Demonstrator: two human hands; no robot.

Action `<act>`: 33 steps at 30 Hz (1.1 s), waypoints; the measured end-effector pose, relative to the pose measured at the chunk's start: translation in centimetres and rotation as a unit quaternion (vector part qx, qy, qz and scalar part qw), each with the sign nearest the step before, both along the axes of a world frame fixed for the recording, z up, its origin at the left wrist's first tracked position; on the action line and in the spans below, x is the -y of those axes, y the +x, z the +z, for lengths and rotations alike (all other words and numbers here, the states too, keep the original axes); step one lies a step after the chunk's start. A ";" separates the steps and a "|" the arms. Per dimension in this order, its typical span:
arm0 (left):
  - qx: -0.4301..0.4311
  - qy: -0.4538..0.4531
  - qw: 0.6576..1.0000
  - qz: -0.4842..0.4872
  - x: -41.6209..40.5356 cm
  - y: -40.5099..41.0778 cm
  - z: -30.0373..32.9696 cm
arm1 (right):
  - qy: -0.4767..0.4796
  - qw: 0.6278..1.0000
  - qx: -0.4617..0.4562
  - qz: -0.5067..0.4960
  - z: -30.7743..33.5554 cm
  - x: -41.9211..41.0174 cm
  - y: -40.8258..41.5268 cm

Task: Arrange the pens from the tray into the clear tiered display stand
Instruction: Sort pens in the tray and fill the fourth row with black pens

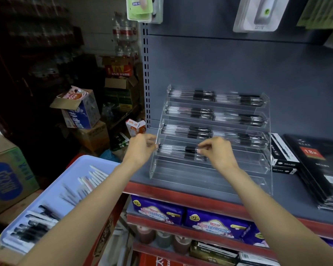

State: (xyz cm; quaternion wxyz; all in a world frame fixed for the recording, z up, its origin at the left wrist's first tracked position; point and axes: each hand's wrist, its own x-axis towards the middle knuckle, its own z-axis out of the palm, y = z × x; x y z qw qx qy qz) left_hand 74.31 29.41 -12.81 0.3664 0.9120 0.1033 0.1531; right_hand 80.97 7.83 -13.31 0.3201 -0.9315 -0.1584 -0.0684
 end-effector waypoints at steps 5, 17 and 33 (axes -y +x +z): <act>0.031 -0.021 0.999 0.008 0.3 -0.2 0.0 | -0.027 1.000 0.003 -0.008 0.2 -0.5 -0.2; 0.080 -0.073 0.994 0.015 -3.9 -4.7 -0.6 | 0.103 0.988 0.030 0.108 1.4 -8.5 -5.4; -0.187 0.002 0.973 0.134 -29.3 -21.2 -14.5 | -0.065 0.930 -0.248 0.265 -13.8 -34.9 -17.0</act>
